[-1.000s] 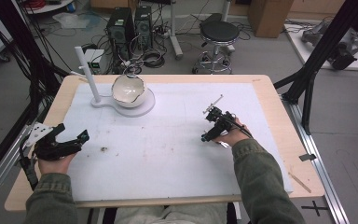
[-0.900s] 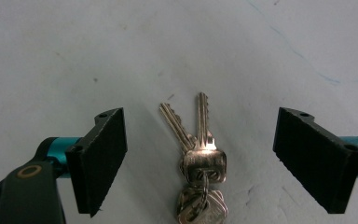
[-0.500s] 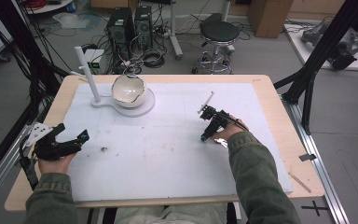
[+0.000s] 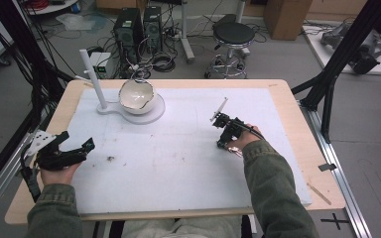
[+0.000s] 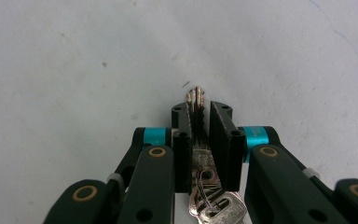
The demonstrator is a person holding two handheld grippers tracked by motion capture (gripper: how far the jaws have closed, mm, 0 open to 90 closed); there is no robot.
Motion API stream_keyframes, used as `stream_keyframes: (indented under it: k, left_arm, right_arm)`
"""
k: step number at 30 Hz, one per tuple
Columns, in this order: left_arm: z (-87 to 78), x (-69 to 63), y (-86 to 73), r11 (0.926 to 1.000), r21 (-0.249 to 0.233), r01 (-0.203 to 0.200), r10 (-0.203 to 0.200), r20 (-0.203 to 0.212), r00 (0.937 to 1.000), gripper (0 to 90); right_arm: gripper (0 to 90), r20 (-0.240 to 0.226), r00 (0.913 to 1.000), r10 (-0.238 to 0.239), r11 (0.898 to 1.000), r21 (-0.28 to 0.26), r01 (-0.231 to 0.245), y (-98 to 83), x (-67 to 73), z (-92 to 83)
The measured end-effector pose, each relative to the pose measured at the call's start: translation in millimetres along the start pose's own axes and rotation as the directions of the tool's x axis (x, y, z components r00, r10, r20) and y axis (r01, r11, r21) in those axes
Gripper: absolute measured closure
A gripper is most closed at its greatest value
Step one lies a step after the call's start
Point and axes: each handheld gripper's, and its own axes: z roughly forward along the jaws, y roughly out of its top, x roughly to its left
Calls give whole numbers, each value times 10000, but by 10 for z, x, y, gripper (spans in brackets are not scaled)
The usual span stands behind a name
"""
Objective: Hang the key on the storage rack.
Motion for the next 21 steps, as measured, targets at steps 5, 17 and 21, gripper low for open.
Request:
stream_keyframes:
  k: [5, 17, 21]
  left_arm:
    - [-1, 4, 0, 10000, 0, 27, -27, -4, 10000, 17]
    - [-20, 4, 4, 9999, -73, 77, -77, 45, 10000, 17]
    - [-20, 6, 1, 9999, -59, 108, -108, 80, 9999, 17]
  right_arm:
    - [798, 303, 9995, -25, 9998, -211, 31, -16, 4, -49]
    - [798, 424, 9985, 353, 9853, -1687, -277, -160, 8, -290]
    - [798, 310, 9981, 535, 9775, -2058, -460, -207, 24, -368]
